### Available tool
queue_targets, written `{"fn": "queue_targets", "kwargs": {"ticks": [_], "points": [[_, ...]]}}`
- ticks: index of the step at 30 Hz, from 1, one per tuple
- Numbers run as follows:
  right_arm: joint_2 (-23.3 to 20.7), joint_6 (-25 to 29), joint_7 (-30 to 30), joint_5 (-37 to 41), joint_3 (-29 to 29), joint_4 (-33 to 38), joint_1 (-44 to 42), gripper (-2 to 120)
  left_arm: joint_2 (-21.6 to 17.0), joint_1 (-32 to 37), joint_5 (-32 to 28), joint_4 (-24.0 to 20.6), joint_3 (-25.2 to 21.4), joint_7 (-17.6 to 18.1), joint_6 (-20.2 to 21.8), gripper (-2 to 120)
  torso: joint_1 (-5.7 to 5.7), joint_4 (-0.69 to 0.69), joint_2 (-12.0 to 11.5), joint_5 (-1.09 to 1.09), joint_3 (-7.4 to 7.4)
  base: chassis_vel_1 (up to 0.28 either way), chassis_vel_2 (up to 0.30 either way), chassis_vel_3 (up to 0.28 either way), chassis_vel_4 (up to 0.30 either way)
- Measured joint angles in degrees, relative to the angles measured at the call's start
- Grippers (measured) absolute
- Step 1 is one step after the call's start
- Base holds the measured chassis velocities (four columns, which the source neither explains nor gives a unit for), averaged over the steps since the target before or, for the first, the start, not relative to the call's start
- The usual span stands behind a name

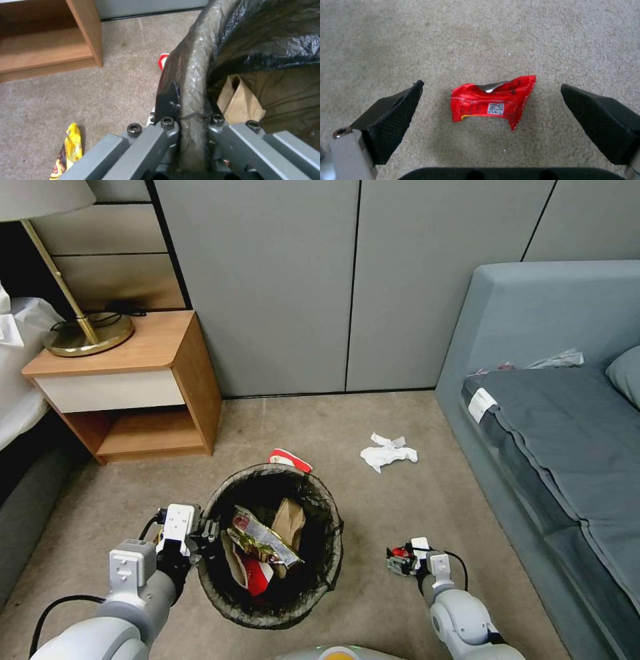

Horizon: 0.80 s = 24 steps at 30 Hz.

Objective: Pick up the trash bin, then pick up the garbage from the floor and place it into the trash bin.

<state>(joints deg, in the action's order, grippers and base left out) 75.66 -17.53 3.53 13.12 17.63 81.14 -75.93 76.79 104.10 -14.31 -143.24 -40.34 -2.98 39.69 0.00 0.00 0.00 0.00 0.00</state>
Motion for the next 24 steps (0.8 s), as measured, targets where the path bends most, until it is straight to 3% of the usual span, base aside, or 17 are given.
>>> {"fn": "queue_targets", "kwargs": {"ticks": [20, 24], "points": [[0.30, 0.80, 1.06, 0.50, -1.89, -3.41, 2.32, 100, -0.26, -0.26, -0.01, 0.00, -0.08, 0.00, 0.00, 1, 0.00, 0.00, 0.00, 0.00, 0.00, 0.000, 0.000, 0.000, 0.000], [0.35, 0.82, 1.12, 0.91, -2.07, -3.96, 2.54, 88, -0.42, -0.31, -0.02, 0.00, -0.11, 0.00, 0.00, 1, 0.00, 0.00, 0.00, 0.00, 0.00, 0.000, 0.000, 0.000, 0.000]]}}
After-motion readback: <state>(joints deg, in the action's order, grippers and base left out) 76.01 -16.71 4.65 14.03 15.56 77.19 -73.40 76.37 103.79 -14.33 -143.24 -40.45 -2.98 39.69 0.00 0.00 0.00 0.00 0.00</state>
